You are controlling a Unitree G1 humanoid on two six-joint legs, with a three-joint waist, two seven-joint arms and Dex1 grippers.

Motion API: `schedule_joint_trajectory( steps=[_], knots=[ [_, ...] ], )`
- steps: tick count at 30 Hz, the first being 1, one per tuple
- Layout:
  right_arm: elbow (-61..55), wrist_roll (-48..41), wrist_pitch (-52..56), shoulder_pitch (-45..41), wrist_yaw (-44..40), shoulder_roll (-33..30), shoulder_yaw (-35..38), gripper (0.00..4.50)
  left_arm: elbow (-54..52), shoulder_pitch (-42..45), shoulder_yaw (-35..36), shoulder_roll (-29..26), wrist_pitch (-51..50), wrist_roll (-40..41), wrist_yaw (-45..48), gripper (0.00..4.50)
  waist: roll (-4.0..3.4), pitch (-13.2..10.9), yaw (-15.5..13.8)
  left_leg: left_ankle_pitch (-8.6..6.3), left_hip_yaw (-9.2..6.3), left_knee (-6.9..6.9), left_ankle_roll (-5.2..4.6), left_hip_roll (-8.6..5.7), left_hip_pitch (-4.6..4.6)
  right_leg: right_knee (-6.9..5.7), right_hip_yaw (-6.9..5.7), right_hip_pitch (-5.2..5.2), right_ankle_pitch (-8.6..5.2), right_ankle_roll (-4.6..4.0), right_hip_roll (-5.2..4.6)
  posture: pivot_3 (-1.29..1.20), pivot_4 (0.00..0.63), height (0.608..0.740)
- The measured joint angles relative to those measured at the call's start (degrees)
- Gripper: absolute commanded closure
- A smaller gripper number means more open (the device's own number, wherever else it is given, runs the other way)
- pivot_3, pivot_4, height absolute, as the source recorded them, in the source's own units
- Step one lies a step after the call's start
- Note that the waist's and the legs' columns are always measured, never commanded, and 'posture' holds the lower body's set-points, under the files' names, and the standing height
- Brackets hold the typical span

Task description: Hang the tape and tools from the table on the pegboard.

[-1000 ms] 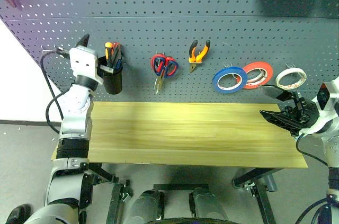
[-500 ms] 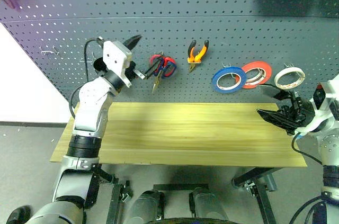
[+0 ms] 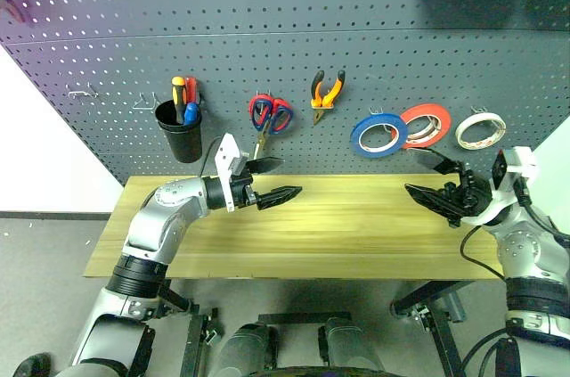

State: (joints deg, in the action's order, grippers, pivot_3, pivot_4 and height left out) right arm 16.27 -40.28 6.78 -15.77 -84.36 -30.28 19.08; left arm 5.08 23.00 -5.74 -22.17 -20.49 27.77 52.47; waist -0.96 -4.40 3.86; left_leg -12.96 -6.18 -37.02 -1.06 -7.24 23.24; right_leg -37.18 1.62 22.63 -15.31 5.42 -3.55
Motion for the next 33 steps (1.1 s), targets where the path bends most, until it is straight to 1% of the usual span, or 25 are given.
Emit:
schedule_joint_trajectory(
  steps=[4, 10, 14, 18, 23, 27, 33],
  knots=[
    [1.8, 2.9, -4.7, 0.8, 3.5, 4.1, -0.8, 0.00, 5.6, -1.6, 2.4, 2.2, 6.8, -3.7, -4.3, 0.02, -0.05, 0.2, 0.1, 0.00, 0.00, 0.02, 0.00, -0.01, -0.01, 0.00, 0.02, 0.03, 0.00, 0.00, 0.00, -0.13, 0.000, 0.740],
    [2.3, 5.7, -9.2, 2.2, 6.5, 6.9, -1.9, 0.00, 8.7, -3.1, 4.4, 3.7, 12.7, -7.0, -8.0, 0.02, -0.05, 0.3, 0.1, 0.00, 0.00, 0.01, 0.00, -0.01, -0.02, -0.01, 0.01, 0.04, 0.01, 0.00, 0.00, -0.13, 0.000, 0.740],
    [3.9, 6.4, -11.1, 2.5, 9.0, 8.8, -2.0, 0.00, 8.8, -3.4, 4.9, 5.6, 14.8, -7.9, -10.5, 0.02, -0.05, 0.4, 0.1, 0.00, 0.00, 0.01, 0.00, -0.02, -0.05, 0.00, 0.01, 0.03, 0.01, 0.01, 0.00, -0.13, 0.000, 0.740],
    [3.9, 6.7, -11.4, 3.1, 11.3, 9.8, -2.4, 0.00, 8.7, -4.5, 4.9, 6.2, 15.0, -8.6, -11.2, 0.02, -0.13, 0.7, 0.2, 0.00, 0.00, 0.03, 0.00, -0.02, -0.08, -0.04, 0.02, 0.02, 0.01, 0.00, 0.01, -0.13, 0.000, 0.740],
    [5.5, 9.4, -15.0, 2.8, 18.0, 13.5, -2.8, 0.00, 8.7, -4.8, 4.9, 6.7, 16.8, -9.8, -13.0, 0.02, -0.18, 0.9, 0.2, -0.01, -0.01, 0.06, 0.01, -0.02, -0.39, -0.02, 0.02, -0.15, 0.00, 0.00, 0.01, -0.13, 0.000, 0.740],
    [6.9, 10.9, -18.2, 2.8, 23.2, 14.6, -2.6, 0.00, 8.7, -5.6, 5.4, 7.0, 18.1, -10.4, -14.4, 0.02, -0.18, 0.9, 0.2, -0.01, 0.00, 0.11, 0.00, -0.03, -0.62, 0.01, 0.03, -0.35, -0.01, 0.00, 0.00, -0.13, 0.000, 0.740],
    [7.0, 12.6, -19.7, 4.9, 28.7, 16.4, -3.0, 0.00, 8.8, -7.1, 5.7, 8.1, 20.0, -12.2, -18.1, 0.02, -0.19, 0.9, 0.2, -0.01, -0.01, 0.14, 0.00, -0.03, -0.68, -0.01, 0.05, -0.37, -0.01, -0.01, 0.01, -0.15, 0.000, 0.740]
  ],
)
